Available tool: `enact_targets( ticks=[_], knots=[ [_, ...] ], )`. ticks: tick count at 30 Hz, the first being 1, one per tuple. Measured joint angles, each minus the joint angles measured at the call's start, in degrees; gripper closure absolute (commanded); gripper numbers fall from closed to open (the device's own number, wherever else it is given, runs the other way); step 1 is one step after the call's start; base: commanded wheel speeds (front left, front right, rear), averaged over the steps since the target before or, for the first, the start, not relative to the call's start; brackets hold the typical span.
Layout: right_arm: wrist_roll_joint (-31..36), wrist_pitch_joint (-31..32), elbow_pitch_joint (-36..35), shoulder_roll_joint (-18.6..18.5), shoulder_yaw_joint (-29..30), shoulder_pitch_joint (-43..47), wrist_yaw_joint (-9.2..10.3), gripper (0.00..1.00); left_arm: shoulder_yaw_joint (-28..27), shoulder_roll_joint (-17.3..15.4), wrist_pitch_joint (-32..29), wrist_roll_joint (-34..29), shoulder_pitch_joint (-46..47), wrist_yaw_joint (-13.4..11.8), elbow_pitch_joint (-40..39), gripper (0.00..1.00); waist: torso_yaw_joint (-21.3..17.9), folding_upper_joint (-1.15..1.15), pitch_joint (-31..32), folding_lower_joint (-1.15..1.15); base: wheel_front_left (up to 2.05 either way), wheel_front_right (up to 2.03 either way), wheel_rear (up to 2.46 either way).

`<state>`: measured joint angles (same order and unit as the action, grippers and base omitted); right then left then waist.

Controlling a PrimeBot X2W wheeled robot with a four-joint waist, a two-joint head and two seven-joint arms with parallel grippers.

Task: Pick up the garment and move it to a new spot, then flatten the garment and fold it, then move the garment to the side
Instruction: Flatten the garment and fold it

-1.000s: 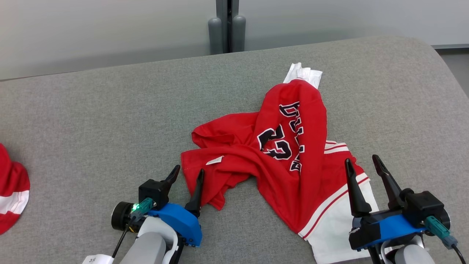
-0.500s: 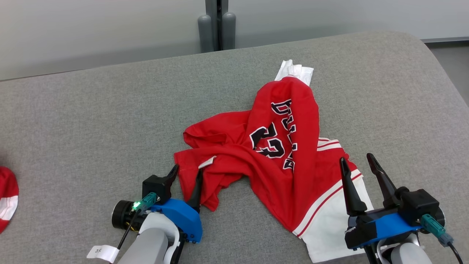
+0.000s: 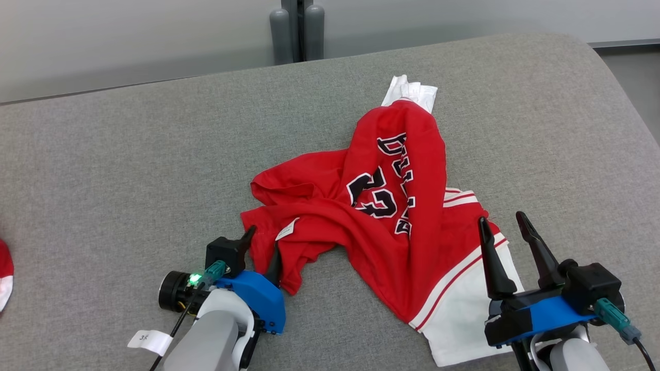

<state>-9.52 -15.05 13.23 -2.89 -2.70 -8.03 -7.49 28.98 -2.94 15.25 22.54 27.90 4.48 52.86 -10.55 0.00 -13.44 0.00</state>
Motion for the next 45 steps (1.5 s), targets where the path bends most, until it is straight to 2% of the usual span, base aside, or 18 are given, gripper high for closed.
enact_targets(
  ticks=[1,5,9,17,26,34,42,45],
  knots=[
    [-0.15,0.0,0.01,0.0,-0.04,-0.01,0.0,0.0,0.56,-0.02,0.0,0.08,0.31,0.09,0.27,1.0,-0.03,0.0,-0.02,0.0,0.0,0.0,0.0],
    [-0.25,0.0,0.07,0.0,-0.24,-0.21,0.0,0.0,1.83,0.05,0.0,0.02,0.89,0.02,1.21,1.0,-0.3,0.0,0.13,0.0,0.0,0.0,0.0],
    [-0.59,0.0,-0.02,0.0,0.0,-0.28,0.0,0.0,0.79,0.02,-0.11,0.05,1.52,-0.48,0.45,1.0,-0.42,0.0,0.42,0.0,0.0,0.0,0.0],
    [-1.45,0.0,-0.03,0.0,0.24,0.07,0.0,0.0,-5.26,-3.54,-0.14,-2.18,3.69,-1.78,-7.87,1.0,0.72,0.0,2.35,0.0,0.0,0.0,0.0],
    [-2.44,-0.01,-0.07,0.0,-0.12,0.98,0.0,0.0,-9.34,-7.06,-0.19,-6.81,3.83,-2.03,-18.37,1.0,2.44,0.0,4.18,-0.01,0.0,0.0,0.0],
    [-3.3,-0.01,-0.03,0.0,-0.42,1.69,0.0,0.0,-9.85,-5.49,-0.19,-9.01,-8.53,-1.66,-24.54,1.0,4.34,0.0,4.46,-0.01,0.0,0.0,0.0],
    [-3.33,-0.01,0.09,0.0,0.07,1.93,0.0,0.0,-12.92,-3.53,-0.19,-9.53,-20.99,-1.9,-27.5,1.0,7.04,0.0,5.0,-0.01,0.0,0.0,0.0],
    [-3.23,-0.01,0.26,0.02,0.09,2.32,0.0,0.0,-13.58,-2.88,-0.19,-9.96,-23.96,-1.27,-28.03,1.0,8.01,0.0,5.27,-0.01,0.0,0.0,0.0]
  ],
)
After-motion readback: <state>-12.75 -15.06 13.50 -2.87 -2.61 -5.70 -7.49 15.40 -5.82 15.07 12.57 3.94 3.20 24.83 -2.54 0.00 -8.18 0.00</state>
